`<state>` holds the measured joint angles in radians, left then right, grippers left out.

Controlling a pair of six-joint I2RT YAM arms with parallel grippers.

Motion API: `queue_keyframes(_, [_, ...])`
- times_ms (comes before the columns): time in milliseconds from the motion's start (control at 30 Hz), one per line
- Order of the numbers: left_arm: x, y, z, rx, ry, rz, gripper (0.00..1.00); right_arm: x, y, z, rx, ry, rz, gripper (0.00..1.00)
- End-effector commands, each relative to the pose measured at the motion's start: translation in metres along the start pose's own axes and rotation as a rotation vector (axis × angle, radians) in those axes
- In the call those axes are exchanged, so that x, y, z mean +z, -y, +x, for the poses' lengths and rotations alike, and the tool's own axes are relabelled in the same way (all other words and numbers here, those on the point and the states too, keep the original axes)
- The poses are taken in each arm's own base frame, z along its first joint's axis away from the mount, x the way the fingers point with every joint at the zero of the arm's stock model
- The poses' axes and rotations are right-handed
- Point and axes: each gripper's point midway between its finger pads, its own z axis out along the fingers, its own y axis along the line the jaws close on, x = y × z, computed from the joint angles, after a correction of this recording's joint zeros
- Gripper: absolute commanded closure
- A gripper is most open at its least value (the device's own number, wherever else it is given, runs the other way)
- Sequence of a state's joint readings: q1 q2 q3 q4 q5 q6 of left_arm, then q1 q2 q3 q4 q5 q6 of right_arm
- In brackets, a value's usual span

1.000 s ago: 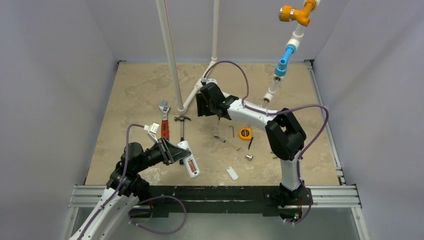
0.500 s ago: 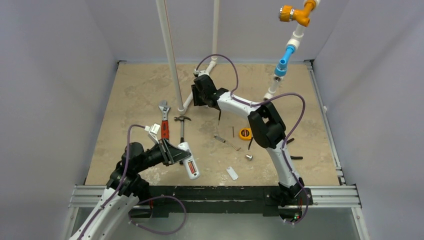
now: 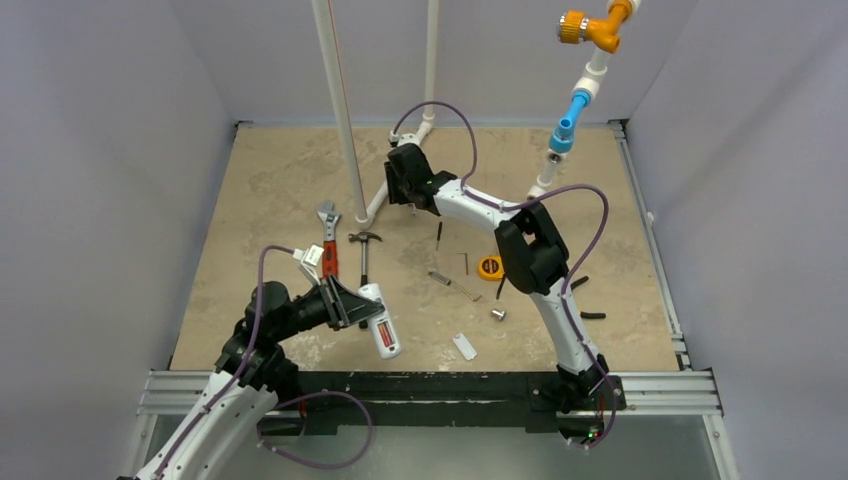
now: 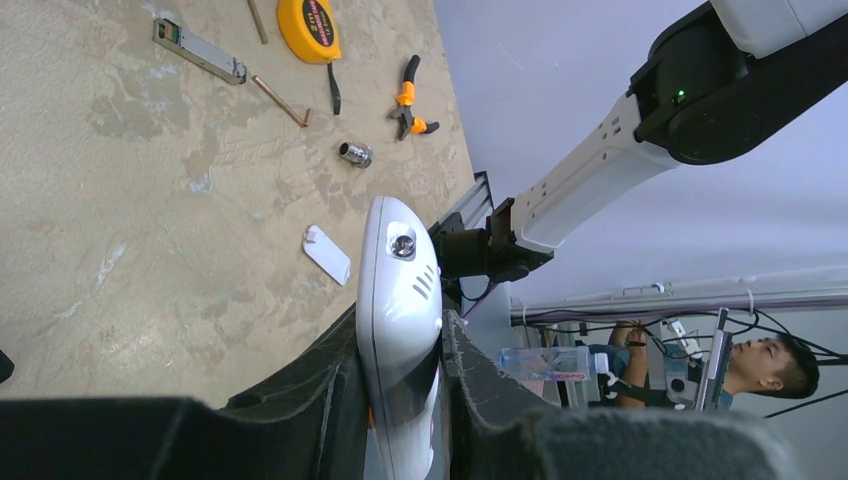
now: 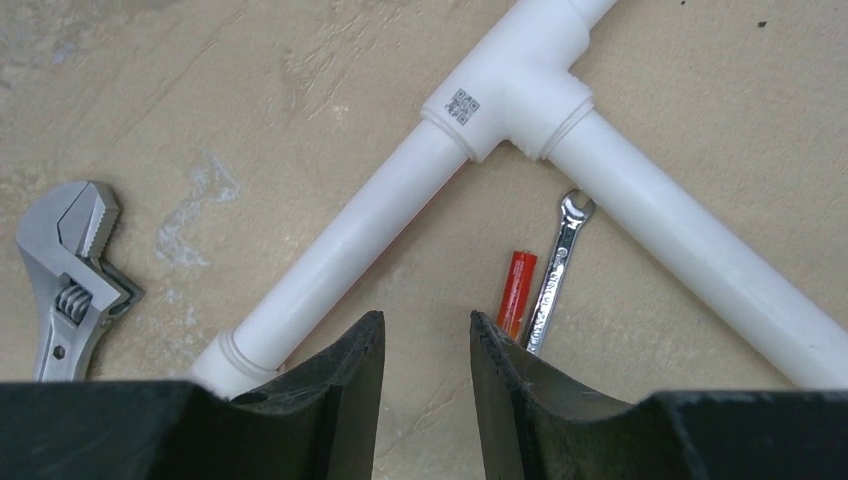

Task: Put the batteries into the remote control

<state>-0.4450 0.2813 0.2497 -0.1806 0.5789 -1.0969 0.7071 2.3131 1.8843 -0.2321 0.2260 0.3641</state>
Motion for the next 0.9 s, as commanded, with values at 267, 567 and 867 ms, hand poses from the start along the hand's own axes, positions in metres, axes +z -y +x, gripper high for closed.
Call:
queue_keyframes(267, [0.000,0.023,-0.007,0.046,0.006,0.083,1.00,0.013,0.027,-0.014,0.047,0.009,0.069,0.65])
queue_keyframes(567, [-0.001,0.021,-0.006,0.043,0.007,0.083,1.00,0.025,0.026,-0.003,0.056,-0.030,0.051,0.66])
queue_keyframes(867, [-0.001,0.020,-0.006,0.042,0.006,0.078,1.00,0.034,0.027,0.017,0.053,-0.081,0.054,0.72])
